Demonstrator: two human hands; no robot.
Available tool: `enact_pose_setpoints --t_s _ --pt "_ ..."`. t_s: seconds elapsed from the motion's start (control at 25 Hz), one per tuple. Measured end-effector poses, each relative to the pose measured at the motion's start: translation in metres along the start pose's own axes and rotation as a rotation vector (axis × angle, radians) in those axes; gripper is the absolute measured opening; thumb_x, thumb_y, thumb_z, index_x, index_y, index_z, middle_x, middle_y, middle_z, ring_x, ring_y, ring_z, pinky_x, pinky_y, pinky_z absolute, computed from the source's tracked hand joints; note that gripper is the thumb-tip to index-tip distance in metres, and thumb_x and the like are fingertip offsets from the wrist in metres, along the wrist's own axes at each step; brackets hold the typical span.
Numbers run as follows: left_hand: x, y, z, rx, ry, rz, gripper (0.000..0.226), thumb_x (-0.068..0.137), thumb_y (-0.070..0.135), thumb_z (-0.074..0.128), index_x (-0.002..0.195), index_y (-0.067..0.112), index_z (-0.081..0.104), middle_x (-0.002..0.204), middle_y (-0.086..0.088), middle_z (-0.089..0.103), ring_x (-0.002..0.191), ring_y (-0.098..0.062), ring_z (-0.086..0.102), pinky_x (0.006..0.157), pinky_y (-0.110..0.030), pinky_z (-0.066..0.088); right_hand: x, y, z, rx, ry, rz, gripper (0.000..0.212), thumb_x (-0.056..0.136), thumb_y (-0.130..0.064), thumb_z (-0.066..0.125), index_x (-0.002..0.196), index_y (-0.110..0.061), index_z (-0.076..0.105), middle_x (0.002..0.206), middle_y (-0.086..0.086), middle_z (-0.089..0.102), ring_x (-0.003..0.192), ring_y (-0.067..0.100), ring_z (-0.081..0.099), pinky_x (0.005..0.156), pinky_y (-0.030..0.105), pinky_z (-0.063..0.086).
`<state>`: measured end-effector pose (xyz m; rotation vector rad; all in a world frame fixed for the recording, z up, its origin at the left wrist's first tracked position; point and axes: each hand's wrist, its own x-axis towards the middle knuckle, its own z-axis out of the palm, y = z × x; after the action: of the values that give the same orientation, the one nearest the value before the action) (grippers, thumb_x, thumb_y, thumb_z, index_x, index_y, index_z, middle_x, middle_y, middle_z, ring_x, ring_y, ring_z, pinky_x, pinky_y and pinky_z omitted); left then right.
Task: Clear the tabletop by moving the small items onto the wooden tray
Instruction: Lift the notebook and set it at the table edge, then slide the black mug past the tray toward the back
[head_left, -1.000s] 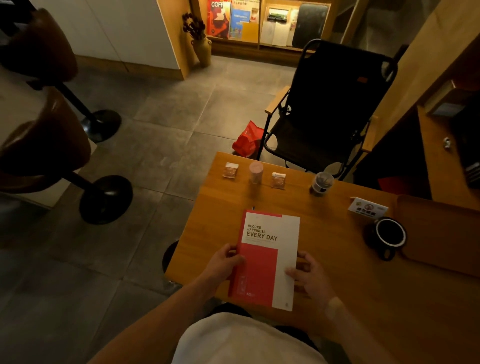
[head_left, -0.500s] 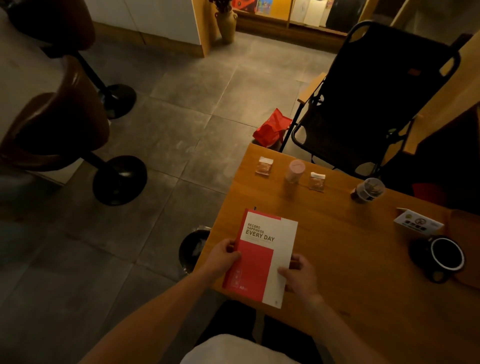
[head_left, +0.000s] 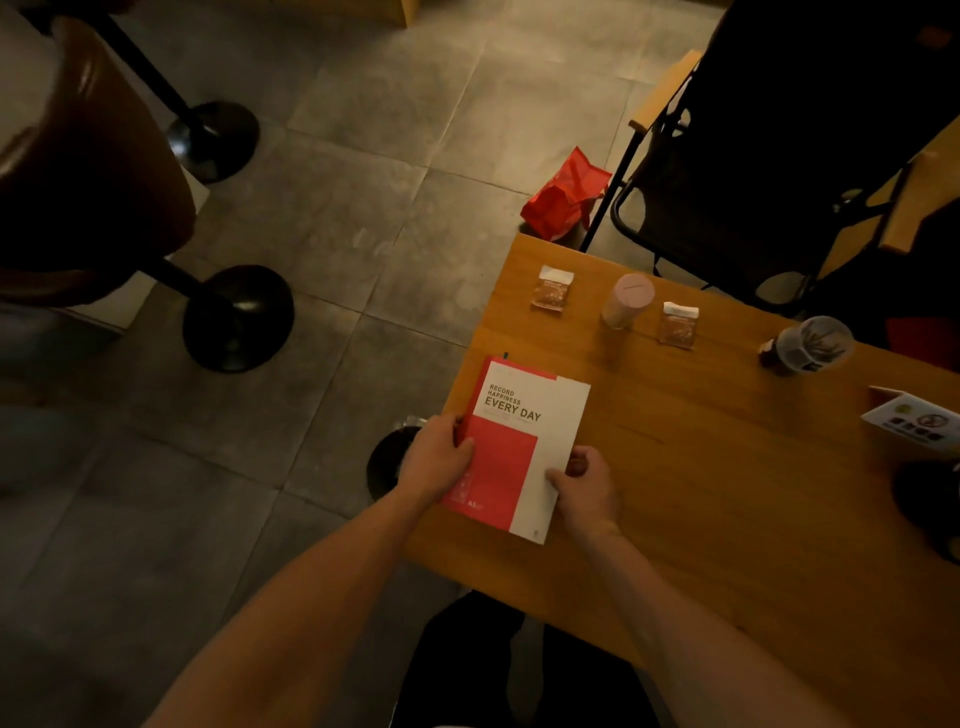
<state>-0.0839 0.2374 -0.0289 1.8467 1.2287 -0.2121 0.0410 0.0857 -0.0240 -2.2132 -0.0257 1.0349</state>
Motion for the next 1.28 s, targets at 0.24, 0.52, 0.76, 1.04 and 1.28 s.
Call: enact_pose_setpoints --t_s 0.24,0.52,0.76,1.04,1.28 --pt "0.000 -0.005 0.004 0.155 0.099 0.067 0.042 0.096 0.036 0.053 0.135 0.023 0.046 0.118 0.000 0.051 0.093 -0.008 0.053 0.080 -0.028 0.050 0.003 0.001 0.006 -0.147 0.061 -0.074 0.034 0.088 -0.025 0.069 0.119 -0.018 0.055 0.113 0.004 0.068 0.093 0.019 0.065 0.074 0.033 0.057" --pt "-0.009 -0.004 0.005 0.255 0.166 0.036 0.044 0.095 0.042 0.052 0.135 0.026 0.045 0.119 0.001 0.054 0.102 -0.013 0.057 0.081 -0.034 0.052 -0.001 0.004 0.012 -0.395 0.108 -0.153 0.043 0.091 -0.037 0.062 0.129 -0.023 0.050 0.122 0.001 0.058 0.107 0.019 0.057 0.080 0.032 0.052" --pt "-0.043 0.013 0.009 0.348 0.185 0.162 0.046 0.095 0.037 0.054 0.137 0.022 0.043 0.132 -0.004 0.050 0.114 -0.020 0.054 0.090 -0.039 0.052 -0.013 0.002 -0.008 -0.697 0.050 -0.197 0.048 0.093 -0.048 0.054 0.133 -0.022 0.045 0.133 0.003 0.045 0.121 0.021 0.046 0.091 0.035 0.048" --pt "-0.085 0.063 0.020 0.510 -0.249 0.368 0.035 0.096 0.045 0.048 0.127 0.028 0.052 0.123 0.005 0.060 0.105 -0.012 0.059 0.095 -0.034 0.047 -0.056 0.020 -0.073 -0.851 -0.105 -0.200 0.039 0.100 -0.046 0.038 0.128 -0.023 0.053 0.133 0.004 0.053 0.120 0.022 0.050 0.100 0.040 0.042" --pt "-0.103 0.110 0.049 0.805 -0.709 0.359 0.045 0.092 0.048 0.056 0.132 0.027 0.053 0.133 -0.003 0.057 0.118 -0.025 0.054 0.094 -0.034 0.042 -0.090 0.073 -0.146 -0.795 -0.190 -0.068 0.035 0.100 -0.030 0.042 0.129 -0.015 0.055 0.130 0.008 0.056 0.110 0.024 0.057 0.088 0.038 0.049"
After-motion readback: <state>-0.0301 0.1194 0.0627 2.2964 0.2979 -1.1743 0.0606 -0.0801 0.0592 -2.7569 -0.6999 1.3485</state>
